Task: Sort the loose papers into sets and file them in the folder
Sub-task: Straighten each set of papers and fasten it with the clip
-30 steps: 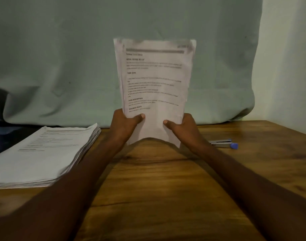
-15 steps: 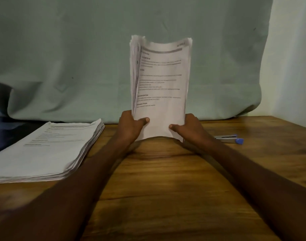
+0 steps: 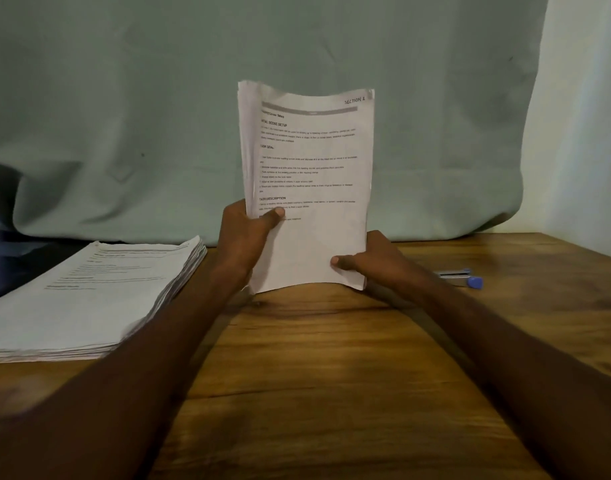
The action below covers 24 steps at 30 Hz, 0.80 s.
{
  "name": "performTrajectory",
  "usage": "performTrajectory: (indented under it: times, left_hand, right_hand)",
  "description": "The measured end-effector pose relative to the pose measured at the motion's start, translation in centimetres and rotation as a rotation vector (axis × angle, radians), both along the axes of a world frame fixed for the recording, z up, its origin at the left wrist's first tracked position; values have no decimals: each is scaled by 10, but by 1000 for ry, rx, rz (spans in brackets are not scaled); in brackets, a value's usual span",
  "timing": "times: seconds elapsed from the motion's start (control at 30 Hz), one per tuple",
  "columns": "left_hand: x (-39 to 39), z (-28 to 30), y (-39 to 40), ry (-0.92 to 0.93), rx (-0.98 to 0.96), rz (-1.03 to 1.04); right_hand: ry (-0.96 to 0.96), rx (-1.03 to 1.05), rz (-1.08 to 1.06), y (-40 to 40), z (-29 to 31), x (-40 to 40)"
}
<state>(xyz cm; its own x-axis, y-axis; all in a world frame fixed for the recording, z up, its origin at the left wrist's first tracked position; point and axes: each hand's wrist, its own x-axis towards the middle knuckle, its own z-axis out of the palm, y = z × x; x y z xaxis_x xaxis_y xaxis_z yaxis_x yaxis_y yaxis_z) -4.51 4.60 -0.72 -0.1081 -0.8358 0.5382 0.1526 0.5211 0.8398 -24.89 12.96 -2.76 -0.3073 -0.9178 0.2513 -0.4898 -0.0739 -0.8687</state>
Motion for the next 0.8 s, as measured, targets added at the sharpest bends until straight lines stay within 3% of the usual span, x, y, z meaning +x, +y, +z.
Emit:
performTrajectory:
  times: [0.13,0.2,0.37,0.5,0.67,0.8]
  left_hand:
    - [4,0,-5,-18,-17,-13]
    - [6,1,-6,-67,-62,-35]
    - [2,7,2,-40,-90,-72]
    - [1,13,8,15,-128,-40]
    - [-4,-2,5,-82,-96,50]
    - [-7,0,7,-43,-121,74]
  right_hand:
    - [-304,-147,115,3,13,-1]
    - [-362,-211,123,3,20,-4]
    - [-277,-332,99,5,23,2]
    - [-84,-482,14,7,28,17]
    - [-62,-382,-54,-2,17,19]
    - [-32,-442,-68,2,19,23]
